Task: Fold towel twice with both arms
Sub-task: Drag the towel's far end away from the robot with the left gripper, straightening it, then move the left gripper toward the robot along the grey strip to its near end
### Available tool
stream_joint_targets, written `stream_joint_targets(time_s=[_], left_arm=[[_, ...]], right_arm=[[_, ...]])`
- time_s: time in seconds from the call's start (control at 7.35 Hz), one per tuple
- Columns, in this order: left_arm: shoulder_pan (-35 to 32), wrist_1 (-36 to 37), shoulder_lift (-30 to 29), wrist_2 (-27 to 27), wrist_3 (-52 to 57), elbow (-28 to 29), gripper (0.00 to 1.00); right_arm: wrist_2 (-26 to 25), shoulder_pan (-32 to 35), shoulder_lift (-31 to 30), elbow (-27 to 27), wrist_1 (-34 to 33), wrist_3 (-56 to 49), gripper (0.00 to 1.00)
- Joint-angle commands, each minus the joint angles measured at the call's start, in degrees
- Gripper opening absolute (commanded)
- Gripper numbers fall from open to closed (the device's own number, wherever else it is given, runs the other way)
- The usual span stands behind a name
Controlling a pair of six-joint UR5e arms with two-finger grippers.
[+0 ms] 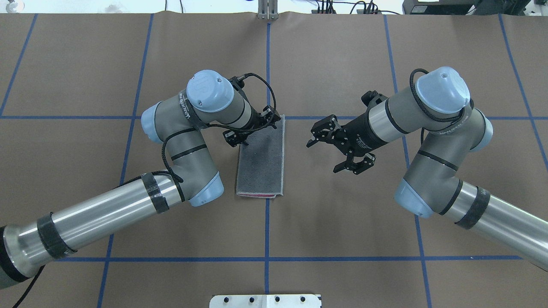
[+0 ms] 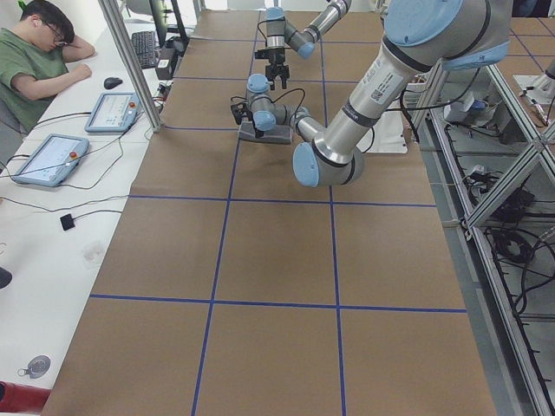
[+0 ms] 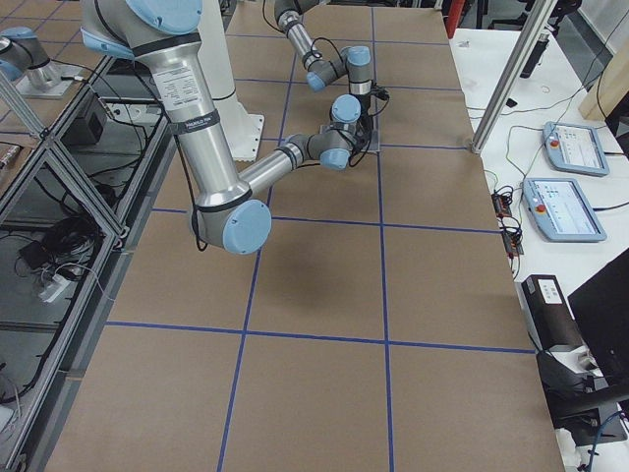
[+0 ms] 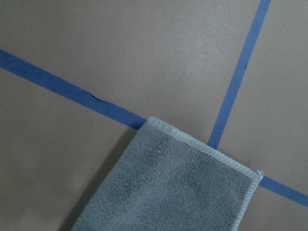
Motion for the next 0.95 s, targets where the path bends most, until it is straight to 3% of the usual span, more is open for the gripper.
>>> stream_joint_targets(time_s=[0.0,0.82], left_arm=[[0.04,0.00,0.20,0.00,0.08,0.00,1.00],[-0.05,0.00,0.90,0.00,0.43,0.18,1.00]], right_arm=[[0.00,0.04,0.00,0.00,0.00,-0.07,0.99],[0.09,0.31,-0.35,0.00,0.00,-0.07,0.99]])
